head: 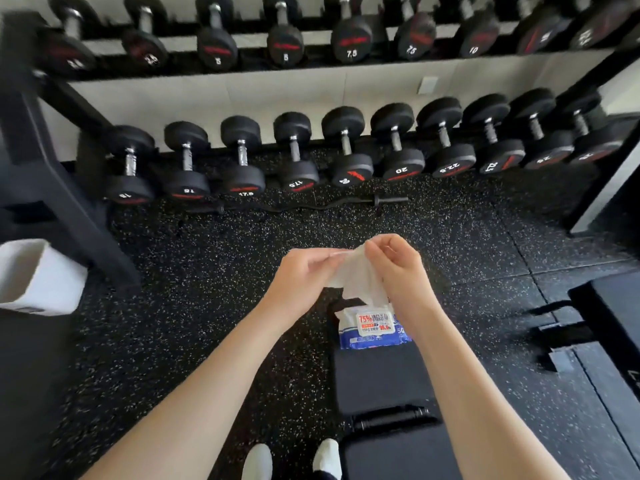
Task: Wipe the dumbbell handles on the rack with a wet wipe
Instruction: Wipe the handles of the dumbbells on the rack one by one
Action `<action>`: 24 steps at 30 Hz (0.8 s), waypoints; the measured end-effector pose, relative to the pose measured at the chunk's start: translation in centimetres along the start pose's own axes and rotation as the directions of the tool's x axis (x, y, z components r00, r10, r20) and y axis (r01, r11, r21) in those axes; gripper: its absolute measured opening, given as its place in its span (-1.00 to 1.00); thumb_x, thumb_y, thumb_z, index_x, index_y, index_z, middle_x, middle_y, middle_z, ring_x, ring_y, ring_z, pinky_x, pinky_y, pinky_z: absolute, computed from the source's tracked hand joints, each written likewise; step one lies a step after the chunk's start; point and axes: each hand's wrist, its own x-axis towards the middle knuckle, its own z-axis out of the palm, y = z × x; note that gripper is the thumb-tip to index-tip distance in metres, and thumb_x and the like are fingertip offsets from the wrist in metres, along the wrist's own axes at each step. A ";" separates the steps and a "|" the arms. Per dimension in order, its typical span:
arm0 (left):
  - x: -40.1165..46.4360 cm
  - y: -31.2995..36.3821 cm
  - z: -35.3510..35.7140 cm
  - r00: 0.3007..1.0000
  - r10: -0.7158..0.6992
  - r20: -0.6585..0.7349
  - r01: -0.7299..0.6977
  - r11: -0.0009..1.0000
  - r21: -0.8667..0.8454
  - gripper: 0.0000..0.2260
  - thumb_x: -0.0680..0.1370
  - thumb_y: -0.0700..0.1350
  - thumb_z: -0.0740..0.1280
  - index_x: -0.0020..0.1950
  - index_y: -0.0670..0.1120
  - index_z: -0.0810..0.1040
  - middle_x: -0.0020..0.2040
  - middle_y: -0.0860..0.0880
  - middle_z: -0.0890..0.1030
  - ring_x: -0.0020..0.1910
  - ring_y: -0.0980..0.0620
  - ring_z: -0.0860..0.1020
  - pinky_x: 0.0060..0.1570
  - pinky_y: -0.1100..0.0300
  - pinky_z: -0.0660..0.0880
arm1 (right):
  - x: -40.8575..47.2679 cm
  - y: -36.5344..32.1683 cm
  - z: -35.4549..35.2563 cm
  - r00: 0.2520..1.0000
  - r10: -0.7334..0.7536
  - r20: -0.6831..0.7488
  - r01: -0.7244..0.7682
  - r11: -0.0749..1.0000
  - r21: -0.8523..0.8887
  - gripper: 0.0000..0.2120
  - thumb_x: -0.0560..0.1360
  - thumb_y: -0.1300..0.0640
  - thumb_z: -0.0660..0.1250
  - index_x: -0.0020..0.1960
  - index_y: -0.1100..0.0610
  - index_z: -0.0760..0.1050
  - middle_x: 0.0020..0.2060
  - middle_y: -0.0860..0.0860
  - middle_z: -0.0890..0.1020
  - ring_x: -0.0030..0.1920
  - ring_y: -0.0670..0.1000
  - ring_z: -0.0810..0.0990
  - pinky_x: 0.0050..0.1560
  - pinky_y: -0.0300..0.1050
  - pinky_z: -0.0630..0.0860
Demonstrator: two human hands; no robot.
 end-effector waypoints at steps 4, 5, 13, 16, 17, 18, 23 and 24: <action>-1.9 3.9 -4.8 0.987 0.005 -0.158 -0.010 1.000 -0.028 -0.69 0.58 0.01 0.28 -0.12 -0.22 0.64 -0.33 0.01 0.54 -0.29 0.18 0.44 -0.22 0.21 0.35 | -1.3 -4.2 2.1 0.976 0.006 0.217 -0.012 1.000 0.026 -0.78 0.51 -0.06 0.30 0.04 0.07 0.51 -0.15 0.07 0.58 -0.17 0.01 0.53 -0.22 -0.06 0.48; -2.4 4.8 -6.1 0.980 0.006 -0.196 -0.009 1.000 -0.018 -0.73 0.60 -0.06 0.27 -0.14 -0.21 0.64 -0.37 0.10 0.52 -0.33 0.22 0.41 -0.27 0.27 0.32 | -1.6 -5.2 2.9 0.958 -0.004 0.287 0.004 1.000 0.001 -0.75 0.48 -0.06 0.34 0.08 0.05 0.50 -0.09 0.11 0.60 -0.13 0.03 0.56 -0.17 -0.01 0.50; -5.4 7.8 -16.9 0.832 0.100 -0.545 -0.069 0.995 0.077 -0.71 0.62 -0.09 0.22 -0.21 -0.25 0.50 -0.37 -0.09 0.41 -0.36 0.15 0.37 -0.30 0.26 0.30 | -2.4 -11.3 12.8 0.900 -0.109 0.423 0.164 0.982 -0.094 -0.87 0.53 0.13 0.30 0.04 0.10 0.56 -0.14 0.02 0.60 -0.12 -0.03 0.52 -0.12 -0.17 0.43; -6.5 7.9 -21.0 0.752 0.091 -0.652 -0.092 0.995 0.033 -0.67 0.63 -0.10 0.20 -0.26 -0.28 0.39 -0.45 0.03 0.30 -0.46 0.17 0.28 -0.40 0.29 0.25 | -2.3 -13.0 16.4 0.924 -0.124 0.361 0.093 0.990 0.102 -0.83 0.54 0.09 0.29 0.02 0.15 0.59 -0.11 0.11 0.62 -0.09 0.07 0.54 -0.05 0.02 0.47; -6.8 7.7 -22.4 0.735 0.084 -0.673 -0.105 0.994 0.009 -0.65 0.64 -0.10 0.19 -0.31 -0.24 0.34 -0.47 0.06 0.28 -0.48 0.18 0.25 -0.43 0.29 0.23 | -2.3 -13.6 17.9 0.933 -0.123 0.337 0.078 0.987 0.143 -0.83 0.55 0.09 0.28 0.01 0.15 0.59 -0.09 0.11 0.62 -0.07 0.07 0.55 -0.04 0.04 0.50; -7.1 7.5 -23.9 0.719 0.086 -0.690 -0.120 0.993 -0.001 -0.64 0.64 -0.11 0.19 -0.35 -0.17 0.30 -0.49 0.10 0.27 -0.50 0.19 0.24 -0.44 0.32 0.21 | -2.3 -14.2 19.6 0.942 -0.126 0.311 0.077 0.983 0.167 -0.82 0.55 0.07 0.27 -0.01 0.14 0.59 -0.09 0.10 0.62 -0.07 0.06 0.56 -0.02 0.04 0.52; -7.8 6.1 -31.2 0.627 0.131 -0.768 -0.129 0.990 0.063 -0.63 0.64 -0.12 0.20 -0.38 -0.03 0.28 -0.51 0.11 0.29 -0.48 0.17 0.26 -0.42 0.31 0.17 | -2.1 -16.9 29.7 0.982 -0.156 0.107 0.136 0.976 0.167 -0.70 0.57 0.03 0.22 -0.11 0.28 0.45 -0.26 0.08 0.46 -0.23 0.03 0.42 -0.21 -0.05 0.41; -8.0 5.6 -33.0 0.611 0.140 -0.779 -0.127 0.989 0.078 -0.64 0.64 -0.12 0.20 -0.37 -0.04 0.30 -0.51 0.10 0.29 -0.47 0.17 0.26 -0.42 0.29 0.16 | -2.0 -17.5 31.9 0.982 -0.167 0.082 0.153 0.976 0.155 -0.69 0.57 0.03 0.21 -0.13 0.29 0.43 -0.29 0.07 0.43 -0.25 0.02 0.39 -0.26 -0.08 0.38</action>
